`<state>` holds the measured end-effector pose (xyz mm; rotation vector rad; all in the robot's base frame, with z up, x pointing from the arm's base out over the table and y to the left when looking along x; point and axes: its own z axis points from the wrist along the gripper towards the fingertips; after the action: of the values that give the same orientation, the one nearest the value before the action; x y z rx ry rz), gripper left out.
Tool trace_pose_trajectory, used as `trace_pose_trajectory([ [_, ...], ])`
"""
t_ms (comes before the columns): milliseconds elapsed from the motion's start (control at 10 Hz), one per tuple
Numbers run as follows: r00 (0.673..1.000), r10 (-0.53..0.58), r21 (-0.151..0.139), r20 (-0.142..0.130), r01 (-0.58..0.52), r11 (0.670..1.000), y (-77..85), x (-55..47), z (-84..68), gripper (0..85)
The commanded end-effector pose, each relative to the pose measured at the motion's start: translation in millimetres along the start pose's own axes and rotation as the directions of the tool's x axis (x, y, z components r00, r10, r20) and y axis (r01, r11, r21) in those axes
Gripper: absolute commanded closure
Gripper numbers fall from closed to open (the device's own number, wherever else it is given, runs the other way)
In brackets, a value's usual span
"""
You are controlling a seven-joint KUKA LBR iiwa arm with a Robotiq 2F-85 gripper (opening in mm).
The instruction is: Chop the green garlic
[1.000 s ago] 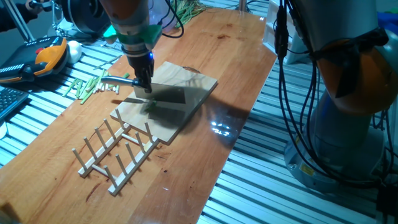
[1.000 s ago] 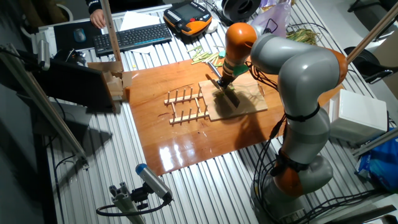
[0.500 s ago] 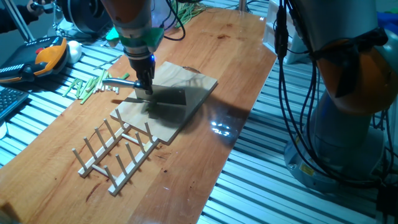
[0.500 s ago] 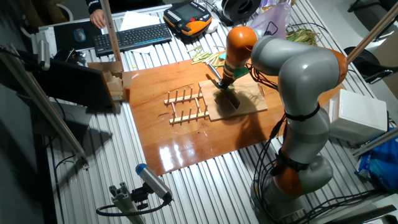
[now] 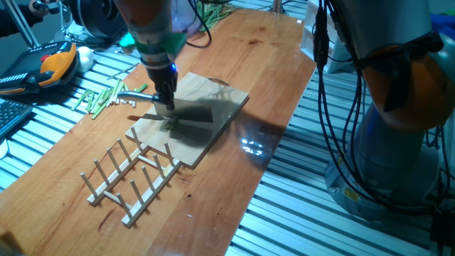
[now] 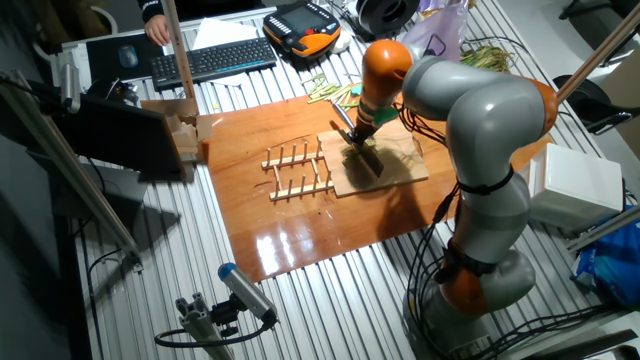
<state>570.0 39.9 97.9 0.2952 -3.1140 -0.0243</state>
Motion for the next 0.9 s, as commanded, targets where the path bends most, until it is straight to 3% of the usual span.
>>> trace_pose_trajectory([
  [0,1.000,-0.002,0.003,-0.004,0.002,1.000,-2.4,-2.0,-5.4,85.0],
  [400,1.000,-0.017,0.029,0.008,0.017,0.999,-7.0,-4.0,-2.2,85.0],
  [800,1.000,-0.025,0.015,0.019,0.025,1.000,-8.8,-1.9,8.2,85.0],
])
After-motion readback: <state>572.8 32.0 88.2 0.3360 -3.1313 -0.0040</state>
